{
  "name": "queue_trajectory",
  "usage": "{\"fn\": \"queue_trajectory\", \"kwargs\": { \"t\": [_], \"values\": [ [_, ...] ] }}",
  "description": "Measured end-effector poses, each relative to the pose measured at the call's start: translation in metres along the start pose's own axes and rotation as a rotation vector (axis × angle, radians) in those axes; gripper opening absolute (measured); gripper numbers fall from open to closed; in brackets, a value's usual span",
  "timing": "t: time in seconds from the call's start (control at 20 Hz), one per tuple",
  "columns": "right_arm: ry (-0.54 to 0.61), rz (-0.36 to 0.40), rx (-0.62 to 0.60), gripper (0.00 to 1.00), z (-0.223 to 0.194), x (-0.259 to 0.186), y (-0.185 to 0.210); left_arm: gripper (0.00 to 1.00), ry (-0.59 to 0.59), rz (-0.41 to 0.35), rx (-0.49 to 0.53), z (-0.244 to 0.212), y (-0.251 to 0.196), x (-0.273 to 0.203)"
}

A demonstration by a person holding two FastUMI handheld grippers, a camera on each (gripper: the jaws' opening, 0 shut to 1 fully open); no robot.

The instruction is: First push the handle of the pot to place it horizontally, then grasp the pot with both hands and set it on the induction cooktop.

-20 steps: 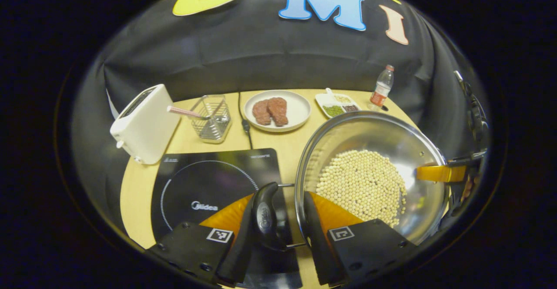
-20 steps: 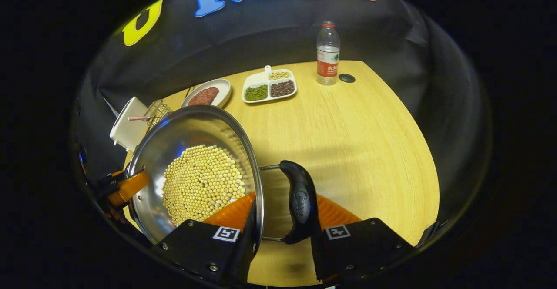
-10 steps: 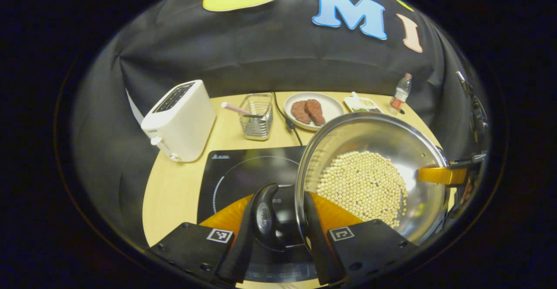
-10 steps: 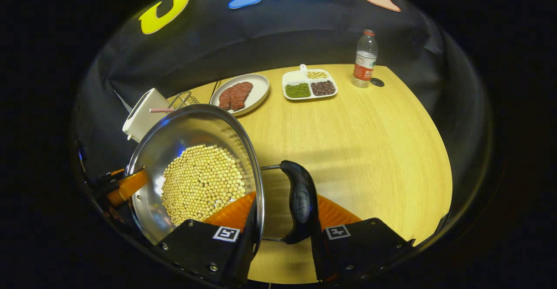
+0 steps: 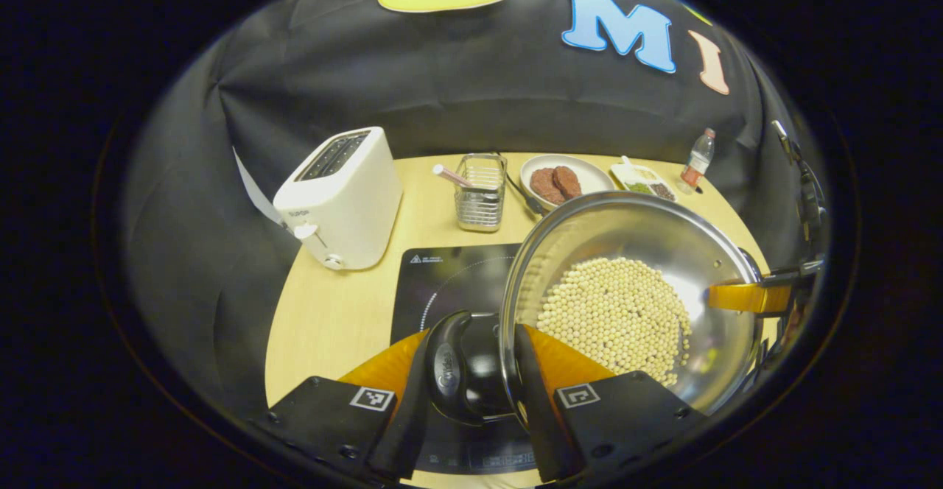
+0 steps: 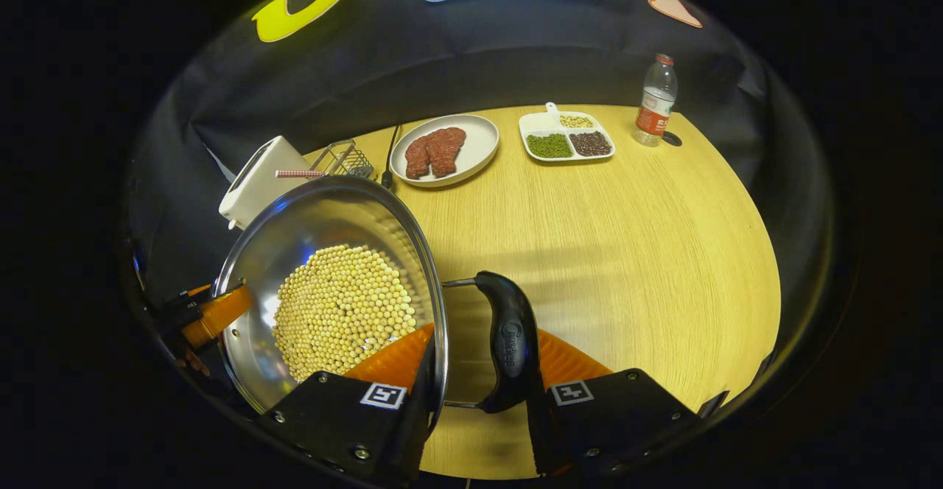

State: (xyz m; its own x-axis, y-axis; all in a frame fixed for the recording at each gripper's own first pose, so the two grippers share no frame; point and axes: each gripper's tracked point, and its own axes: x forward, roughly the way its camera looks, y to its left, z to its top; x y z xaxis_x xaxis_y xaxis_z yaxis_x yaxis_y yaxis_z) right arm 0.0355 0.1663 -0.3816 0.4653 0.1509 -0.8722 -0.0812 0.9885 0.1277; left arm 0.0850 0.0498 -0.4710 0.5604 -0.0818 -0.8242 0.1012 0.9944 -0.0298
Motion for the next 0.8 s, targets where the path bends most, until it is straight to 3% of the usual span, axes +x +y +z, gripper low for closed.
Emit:
{"fn": "queue_trajectory", "kwargs": {
  "t": [0.8],
  "values": [
    [0.026, -0.017, 0.033, 0.57, 0.0, 0.033, 0.061, 0.66, 0.004, -0.034, -0.006, -0.002, 0.024, 0.023]
  ]
}}
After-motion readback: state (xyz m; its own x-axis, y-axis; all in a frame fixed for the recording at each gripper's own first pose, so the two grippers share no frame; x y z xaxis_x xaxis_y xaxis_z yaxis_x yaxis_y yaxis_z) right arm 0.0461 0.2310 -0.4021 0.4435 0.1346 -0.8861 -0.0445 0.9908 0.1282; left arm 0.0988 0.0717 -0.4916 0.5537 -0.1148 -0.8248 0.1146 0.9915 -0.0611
